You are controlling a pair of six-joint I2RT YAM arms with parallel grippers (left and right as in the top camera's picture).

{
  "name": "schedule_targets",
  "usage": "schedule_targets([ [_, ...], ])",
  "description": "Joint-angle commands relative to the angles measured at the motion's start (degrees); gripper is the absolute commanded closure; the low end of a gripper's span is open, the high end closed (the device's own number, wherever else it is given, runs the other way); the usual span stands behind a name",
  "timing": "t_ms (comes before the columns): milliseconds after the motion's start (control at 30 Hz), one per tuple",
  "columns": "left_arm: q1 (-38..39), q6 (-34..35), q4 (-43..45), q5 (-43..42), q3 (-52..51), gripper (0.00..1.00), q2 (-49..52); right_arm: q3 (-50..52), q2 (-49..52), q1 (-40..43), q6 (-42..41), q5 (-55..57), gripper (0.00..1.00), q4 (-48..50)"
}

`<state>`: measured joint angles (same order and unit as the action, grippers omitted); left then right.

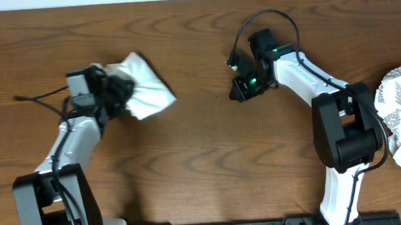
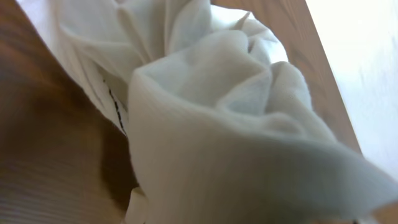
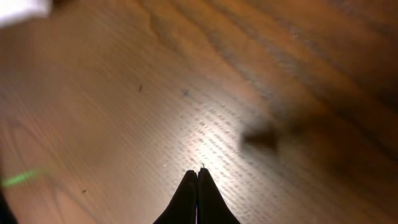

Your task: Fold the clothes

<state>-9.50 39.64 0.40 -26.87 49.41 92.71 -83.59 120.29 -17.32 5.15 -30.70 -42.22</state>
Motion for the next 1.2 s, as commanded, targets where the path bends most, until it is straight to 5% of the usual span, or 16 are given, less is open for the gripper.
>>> schedule_targets([
  [0,-5.79,0.55,0.46,4.26,0.68,0.94,-0.28,0.04,0.26,-0.94,-0.35,-1.68,0.99,-0.42],
  [267,-17.03,1.46,0.57,4.26,0.68,0.94,1.01,0.04,0.26,-1.81,-0.35,-1.68,0.98,-0.26],
  [1100,-20.72,13.22,0.07,9.53,0.68,0.94,5.66,0.04,0.24,-1.84,0.94,-1.68,0.98,-2.62],
  [1133,-20.72,13.22,0.11,9.38,0.68,0.92,5.66,0.04,0.24,-1.84,0.96,-1.68,0.99,-2.62],
  [1167,-20.72,13.29,0.13,9.29,0.70,0.76,5.64,0.02,0.24,-1.84,0.98,-1.68,0.98,-2.58],
])
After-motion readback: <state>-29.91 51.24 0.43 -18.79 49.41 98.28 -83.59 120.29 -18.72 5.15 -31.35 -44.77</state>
